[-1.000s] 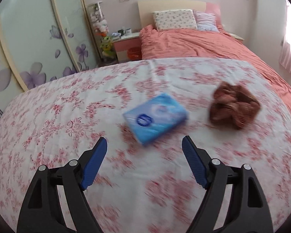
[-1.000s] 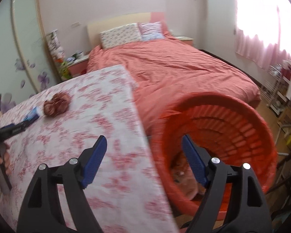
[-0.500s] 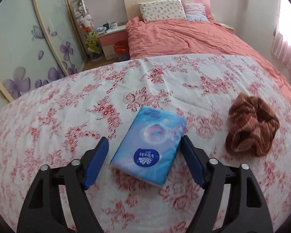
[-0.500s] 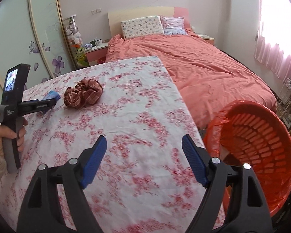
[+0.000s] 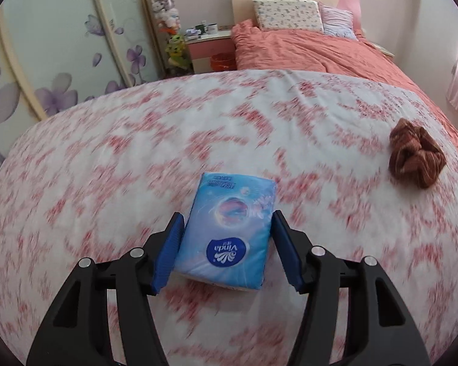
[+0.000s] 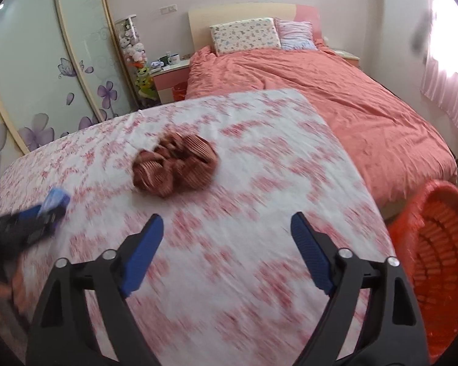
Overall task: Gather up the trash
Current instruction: 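Grasp the blue tissue pack with the left tool while the right tool grasps the brown scrunchie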
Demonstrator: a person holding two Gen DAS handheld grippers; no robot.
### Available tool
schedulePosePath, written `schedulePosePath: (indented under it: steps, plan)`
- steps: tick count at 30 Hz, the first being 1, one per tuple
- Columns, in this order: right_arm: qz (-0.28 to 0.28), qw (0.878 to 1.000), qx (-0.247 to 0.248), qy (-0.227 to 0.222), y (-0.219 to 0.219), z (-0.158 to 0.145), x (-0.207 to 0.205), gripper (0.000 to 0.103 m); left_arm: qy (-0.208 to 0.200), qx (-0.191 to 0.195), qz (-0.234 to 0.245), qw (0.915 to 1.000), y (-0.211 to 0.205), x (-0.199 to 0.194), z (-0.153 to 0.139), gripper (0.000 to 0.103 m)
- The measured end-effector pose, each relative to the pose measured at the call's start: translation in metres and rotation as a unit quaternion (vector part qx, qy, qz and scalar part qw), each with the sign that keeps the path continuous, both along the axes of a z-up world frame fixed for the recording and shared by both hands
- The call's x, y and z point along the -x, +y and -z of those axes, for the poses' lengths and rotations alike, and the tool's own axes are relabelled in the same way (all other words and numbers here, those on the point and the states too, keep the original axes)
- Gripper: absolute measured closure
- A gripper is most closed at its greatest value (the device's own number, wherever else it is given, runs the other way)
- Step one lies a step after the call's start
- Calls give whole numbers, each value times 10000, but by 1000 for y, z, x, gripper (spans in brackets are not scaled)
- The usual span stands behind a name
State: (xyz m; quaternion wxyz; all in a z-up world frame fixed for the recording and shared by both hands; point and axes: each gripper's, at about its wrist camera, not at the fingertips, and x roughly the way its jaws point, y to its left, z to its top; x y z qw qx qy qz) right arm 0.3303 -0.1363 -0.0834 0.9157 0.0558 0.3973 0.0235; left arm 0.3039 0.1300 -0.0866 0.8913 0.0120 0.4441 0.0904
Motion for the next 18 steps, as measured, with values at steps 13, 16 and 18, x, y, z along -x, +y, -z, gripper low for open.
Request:
schedulePosePath:
  steps: [13,16,18]
  plan:
    - [62,9983,521,255,65,16,-88,10,-153,399,-187,9989,18,7,5,41]
    - [128,9983,355,455,63,21,-96,30,-149,364,-200,9990,17,7,5,41]
    - [69,9983,229,523,59,22,-93,48,-149,364,-199,9990,16,7,5,41]
